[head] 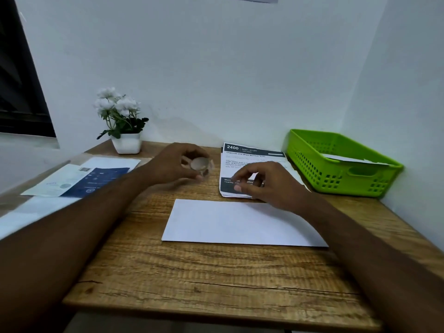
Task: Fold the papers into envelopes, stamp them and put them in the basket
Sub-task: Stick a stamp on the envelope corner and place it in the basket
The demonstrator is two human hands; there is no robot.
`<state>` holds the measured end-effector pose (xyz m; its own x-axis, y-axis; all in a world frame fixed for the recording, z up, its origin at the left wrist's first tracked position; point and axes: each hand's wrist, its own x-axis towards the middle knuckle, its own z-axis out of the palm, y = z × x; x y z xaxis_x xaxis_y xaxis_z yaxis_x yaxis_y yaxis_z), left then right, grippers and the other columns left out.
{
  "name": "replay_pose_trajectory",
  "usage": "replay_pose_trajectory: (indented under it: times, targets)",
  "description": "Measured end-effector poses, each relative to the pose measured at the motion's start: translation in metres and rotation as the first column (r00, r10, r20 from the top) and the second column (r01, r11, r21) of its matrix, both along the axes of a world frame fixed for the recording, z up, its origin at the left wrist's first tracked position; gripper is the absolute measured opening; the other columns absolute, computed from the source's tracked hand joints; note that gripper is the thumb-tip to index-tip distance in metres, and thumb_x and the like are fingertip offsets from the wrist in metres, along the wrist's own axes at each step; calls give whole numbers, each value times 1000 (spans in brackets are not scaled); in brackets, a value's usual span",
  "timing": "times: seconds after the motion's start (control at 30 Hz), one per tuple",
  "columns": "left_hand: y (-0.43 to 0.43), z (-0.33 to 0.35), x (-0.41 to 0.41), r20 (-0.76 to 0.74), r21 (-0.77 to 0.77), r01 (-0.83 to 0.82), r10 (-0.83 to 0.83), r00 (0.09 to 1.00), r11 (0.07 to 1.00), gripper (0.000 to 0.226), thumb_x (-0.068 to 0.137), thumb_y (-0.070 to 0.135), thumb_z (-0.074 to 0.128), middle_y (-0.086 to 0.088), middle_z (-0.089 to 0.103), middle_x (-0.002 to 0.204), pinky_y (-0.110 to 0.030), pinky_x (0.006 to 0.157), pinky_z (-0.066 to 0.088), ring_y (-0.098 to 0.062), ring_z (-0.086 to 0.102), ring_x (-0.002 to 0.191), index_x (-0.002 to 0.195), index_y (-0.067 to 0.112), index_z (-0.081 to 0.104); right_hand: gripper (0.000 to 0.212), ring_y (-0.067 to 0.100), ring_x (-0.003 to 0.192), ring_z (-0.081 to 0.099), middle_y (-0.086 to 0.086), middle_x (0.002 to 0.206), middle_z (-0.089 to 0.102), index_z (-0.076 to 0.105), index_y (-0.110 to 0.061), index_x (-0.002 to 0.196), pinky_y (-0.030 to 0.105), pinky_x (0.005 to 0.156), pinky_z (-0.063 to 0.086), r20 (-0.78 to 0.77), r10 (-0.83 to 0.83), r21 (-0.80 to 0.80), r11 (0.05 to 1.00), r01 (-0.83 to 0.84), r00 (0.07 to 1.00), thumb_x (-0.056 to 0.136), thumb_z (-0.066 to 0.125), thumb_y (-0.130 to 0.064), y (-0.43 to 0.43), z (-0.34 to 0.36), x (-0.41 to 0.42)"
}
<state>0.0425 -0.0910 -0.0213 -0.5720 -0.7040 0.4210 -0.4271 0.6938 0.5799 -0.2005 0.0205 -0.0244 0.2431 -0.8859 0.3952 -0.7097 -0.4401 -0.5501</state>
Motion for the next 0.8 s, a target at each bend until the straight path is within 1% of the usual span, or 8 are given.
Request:
replay_pose_trajectory:
  times: [0.13,0.2,0.27,0.33,0.43,0.6,0.73,0.8]
  targets:
    - [26,10,-18,-151,113,147,-129,980,983,60,61,-4,84,2,69,110,-19,82,54,-5,65,100,115,15,65,27,18,57,64,-8,100,69,68,-28,108,27,59,46,181,-57,-23,998,62,982,82,76,-27,0,3,4]
    - [36,13,-27,-191,125,204,-178,965,971,65,62,-7,83,1,68,112,-19,81,54,-8,66,101,120,11,61,33,12,52,61,-10,104,68,66,-30,110,27,59,47,218,-89,-30,995,98,972,79,79,-25,0,3,6]
    - [41,13,-33,-209,132,239,-209,955,962,67,64,-7,82,0,67,115,-23,83,55,-11,66,103,123,11,58,35,5,48,57,-12,101,68,66,-31,107,23,56,46,270,-103,-26,993,114,957,77,81,-21,1,2,9]
    - [44,12,-35,-209,117,244,-217,954,963,67,66,-5,82,-1,66,117,-29,88,55,-13,65,106,126,12,56,32,6,47,59,-10,99,71,70,-26,102,19,54,44,330,-92,-23,994,106,939,74,84,-17,2,3,10]
    - [46,10,-36,-213,90,223,-200,956,971,71,65,2,84,1,64,117,-35,92,54,-13,64,108,128,16,53,30,6,47,58,-9,101,73,73,-19,99,17,51,42,339,-79,-57,993,104,937,71,85,-17,5,5,11]
    - [48,8,-39,-275,94,211,-179,945,973,77,58,18,87,-3,62,111,-42,94,53,-20,63,108,127,21,52,28,11,51,61,-15,98,72,72,-29,92,24,53,42,314,-91,-120,984,135,945,71,86,-16,5,4,14]
    - [46,9,-38,-259,64,205,-182,949,977,76,61,7,87,-3,63,110,-36,96,52,-14,64,107,128,19,52,12,30,55,66,-7,92,74,75,-24,88,39,51,46,352,-72,-144,981,130,933,78,81,-25,5,6,12]
    - [46,9,-38,-261,56,214,-193,946,975,76,62,2,86,-4,64,112,-33,96,52,-13,63,108,128,18,53,10,27,56,67,-2,89,73,75,-21,87,50,56,52,342,-69,-162,978,132,937,79,79,-27,5,6,12]
